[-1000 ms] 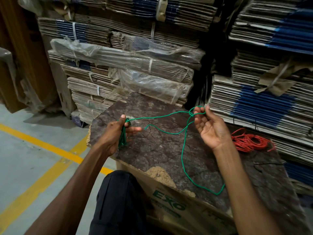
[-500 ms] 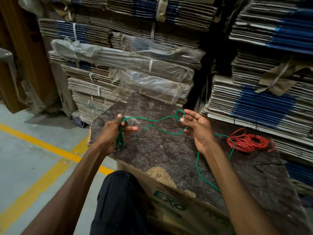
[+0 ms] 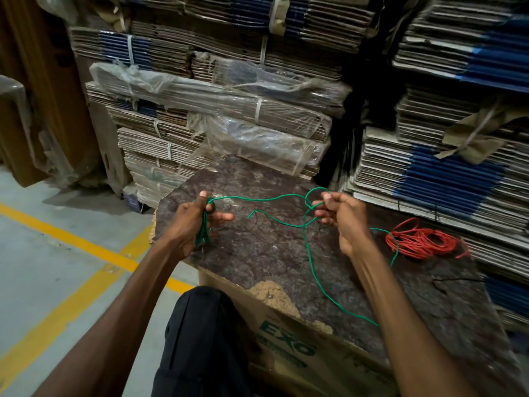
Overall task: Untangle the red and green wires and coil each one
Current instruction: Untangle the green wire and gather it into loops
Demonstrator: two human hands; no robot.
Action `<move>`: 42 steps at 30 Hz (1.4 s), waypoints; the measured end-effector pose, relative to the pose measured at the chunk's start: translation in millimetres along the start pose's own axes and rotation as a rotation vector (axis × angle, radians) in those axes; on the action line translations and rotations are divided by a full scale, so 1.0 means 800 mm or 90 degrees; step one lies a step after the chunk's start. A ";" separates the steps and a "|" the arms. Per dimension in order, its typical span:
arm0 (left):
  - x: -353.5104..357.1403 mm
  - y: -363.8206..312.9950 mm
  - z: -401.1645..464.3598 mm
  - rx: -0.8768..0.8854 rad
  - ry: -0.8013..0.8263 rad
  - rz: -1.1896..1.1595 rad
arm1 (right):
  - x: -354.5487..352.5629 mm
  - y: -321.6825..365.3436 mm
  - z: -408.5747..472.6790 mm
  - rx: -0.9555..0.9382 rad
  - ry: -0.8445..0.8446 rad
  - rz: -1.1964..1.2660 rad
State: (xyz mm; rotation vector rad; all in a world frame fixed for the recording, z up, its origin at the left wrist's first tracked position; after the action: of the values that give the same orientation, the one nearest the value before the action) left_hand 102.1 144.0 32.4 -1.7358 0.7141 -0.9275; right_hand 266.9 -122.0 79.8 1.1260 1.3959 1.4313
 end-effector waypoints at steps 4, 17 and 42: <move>0.002 0.001 0.002 0.000 0.002 0.014 | -0.002 0.008 -0.002 0.055 0.008 0.037; -0.038 -0.011 0.017 0.027 -0.087 -0.060 | -0.043 0.019 -0.032 0.144 0.118 0.222; -0.071 -0.021 0.022 0.069 -0.111 -0.069 | -0.063 0.014 -0.039 0.154 0.218 -0.099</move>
State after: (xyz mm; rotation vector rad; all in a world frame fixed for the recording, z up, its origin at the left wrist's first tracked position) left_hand 87.7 204.5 30.4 -1.7463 0.4528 -0.8596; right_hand 250.7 -179.4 88.9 0.9195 1.8959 1.4150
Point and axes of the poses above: each hand's wrist, its own z-axis towards the middle knuckle, its own x-axis out of the palm, y = z × x, the point moved 9 cm from there along z, towards the middle knuckle, and after that the axes turned 2 degrees about -z, right-handed, at the moved point
